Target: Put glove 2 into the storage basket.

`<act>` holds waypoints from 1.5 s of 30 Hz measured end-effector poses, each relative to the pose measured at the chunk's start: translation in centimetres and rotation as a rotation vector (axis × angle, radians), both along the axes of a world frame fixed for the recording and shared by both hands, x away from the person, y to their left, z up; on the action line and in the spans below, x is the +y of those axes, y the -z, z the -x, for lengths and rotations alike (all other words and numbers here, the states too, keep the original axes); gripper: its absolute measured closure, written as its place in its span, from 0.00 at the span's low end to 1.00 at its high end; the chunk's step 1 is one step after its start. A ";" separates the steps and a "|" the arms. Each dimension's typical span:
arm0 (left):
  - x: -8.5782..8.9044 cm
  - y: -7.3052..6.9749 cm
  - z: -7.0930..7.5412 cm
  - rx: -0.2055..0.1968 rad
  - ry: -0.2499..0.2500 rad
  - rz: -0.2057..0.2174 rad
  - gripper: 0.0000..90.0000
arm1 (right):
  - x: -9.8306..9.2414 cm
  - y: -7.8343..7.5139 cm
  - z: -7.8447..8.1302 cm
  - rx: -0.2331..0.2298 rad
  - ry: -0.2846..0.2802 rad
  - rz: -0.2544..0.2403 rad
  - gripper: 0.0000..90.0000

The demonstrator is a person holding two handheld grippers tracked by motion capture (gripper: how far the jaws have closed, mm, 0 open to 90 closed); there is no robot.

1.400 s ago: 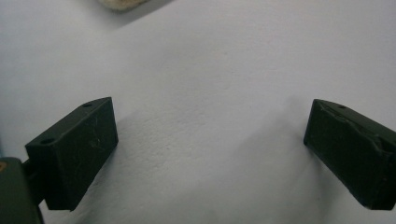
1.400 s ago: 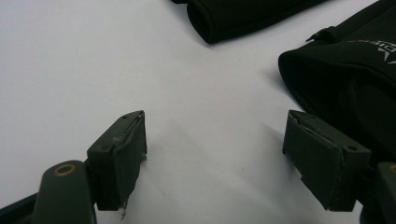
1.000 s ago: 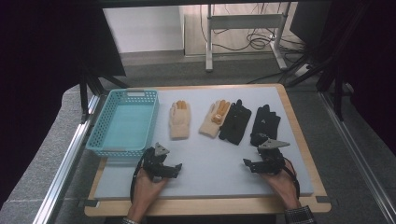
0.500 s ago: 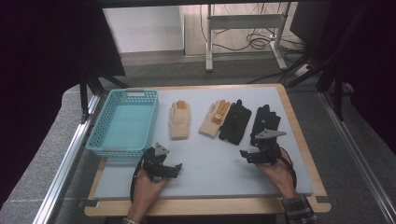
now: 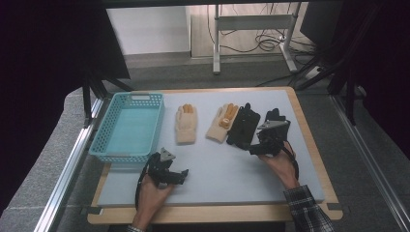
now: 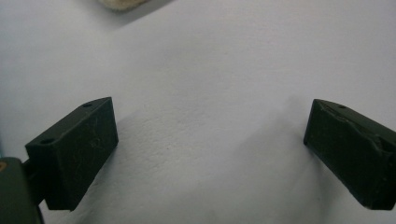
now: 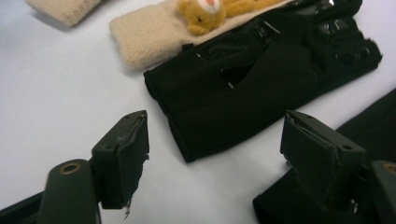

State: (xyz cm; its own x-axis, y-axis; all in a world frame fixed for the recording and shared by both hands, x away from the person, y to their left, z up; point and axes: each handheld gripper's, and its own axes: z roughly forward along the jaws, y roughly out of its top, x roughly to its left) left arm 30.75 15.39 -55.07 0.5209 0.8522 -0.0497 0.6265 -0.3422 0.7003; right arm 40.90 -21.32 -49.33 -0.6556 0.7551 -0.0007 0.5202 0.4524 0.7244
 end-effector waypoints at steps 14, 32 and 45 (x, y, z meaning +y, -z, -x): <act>0.0 0.0 0.0 0.004 0.003 -0.004 0.04 | 1.2 0.0 -5.7 0.002 0.090 0.021 0.34; 0.1 0.0 0.0 0.004 0.004 -0.002 0.04 | 2.7 2.0 -10.7 0.080 0.179 0.133 0.38; 0.1 0.0 0.0 0.003 0.004 -0.003 0.04 | 2.7 1.4 -9.4 0.071 0.171 0.125 0.90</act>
State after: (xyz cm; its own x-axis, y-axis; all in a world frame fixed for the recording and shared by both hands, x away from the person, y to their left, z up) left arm 30.78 15.44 -55.06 0.5239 0.8504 -0.0489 0.6275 -0.3465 0.6973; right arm 50.29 -18.58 -50.78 -0.5201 0.8520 -0.0592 0.6449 0.4372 0.6268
